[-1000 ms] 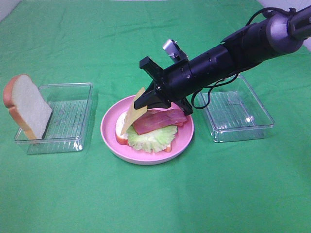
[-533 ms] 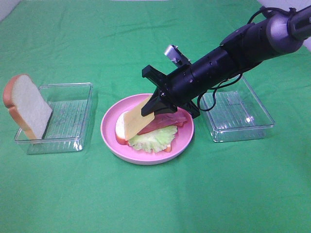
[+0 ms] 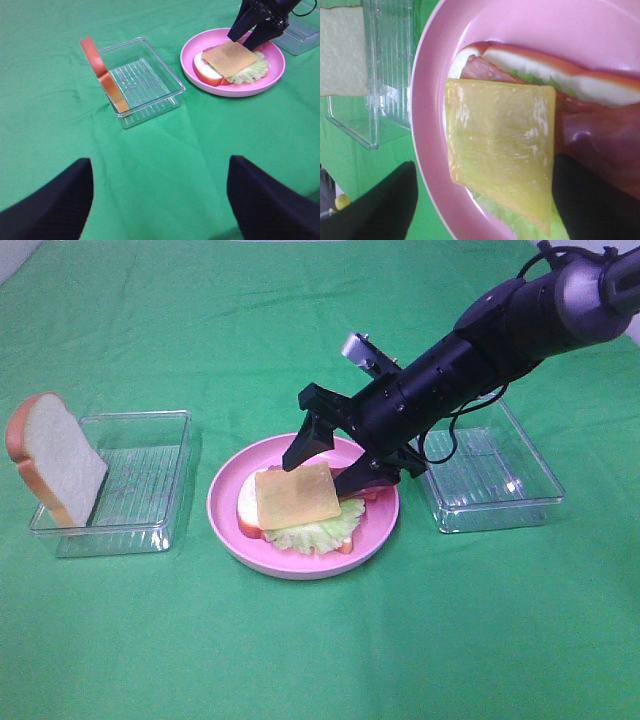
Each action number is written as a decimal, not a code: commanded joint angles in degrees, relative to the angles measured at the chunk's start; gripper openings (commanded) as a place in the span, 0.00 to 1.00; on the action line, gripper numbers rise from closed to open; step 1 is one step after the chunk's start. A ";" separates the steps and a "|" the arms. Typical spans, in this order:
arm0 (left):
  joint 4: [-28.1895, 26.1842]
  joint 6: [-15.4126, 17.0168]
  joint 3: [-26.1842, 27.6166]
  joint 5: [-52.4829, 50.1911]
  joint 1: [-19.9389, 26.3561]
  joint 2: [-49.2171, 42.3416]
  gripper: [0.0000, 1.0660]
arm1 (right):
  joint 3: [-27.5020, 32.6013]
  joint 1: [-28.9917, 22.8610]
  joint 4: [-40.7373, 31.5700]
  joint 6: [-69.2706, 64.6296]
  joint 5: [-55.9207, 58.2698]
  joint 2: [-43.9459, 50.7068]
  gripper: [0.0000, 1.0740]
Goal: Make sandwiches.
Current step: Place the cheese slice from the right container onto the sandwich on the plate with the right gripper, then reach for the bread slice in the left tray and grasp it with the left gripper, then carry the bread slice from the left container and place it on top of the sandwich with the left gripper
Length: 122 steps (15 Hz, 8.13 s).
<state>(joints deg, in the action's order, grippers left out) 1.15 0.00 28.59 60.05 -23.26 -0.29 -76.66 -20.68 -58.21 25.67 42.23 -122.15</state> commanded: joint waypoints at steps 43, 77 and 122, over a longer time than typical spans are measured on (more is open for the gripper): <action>12.26 17.30 14.27 -9.68 -0.23 32.54 0.67 | 47.84 -0.06 51.80 -14.09 18.85 123.36 0.68; -5.21 9.63 63.14 4.87 18.74 117.97 0.35 | 47.84 -0.06 50.82 -14.27 18.96 123.36 0.68; -52.60 -16.90 63.20 -3.38 5.67 128.57 0.58 | 47.84 -0.06 50.82 -14.32 18.96 123.36 0.68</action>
<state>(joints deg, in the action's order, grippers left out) -51.17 -17.30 91.73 55.92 -17.36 128.57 -28.82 -20.68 -7.45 10.66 61.76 0.29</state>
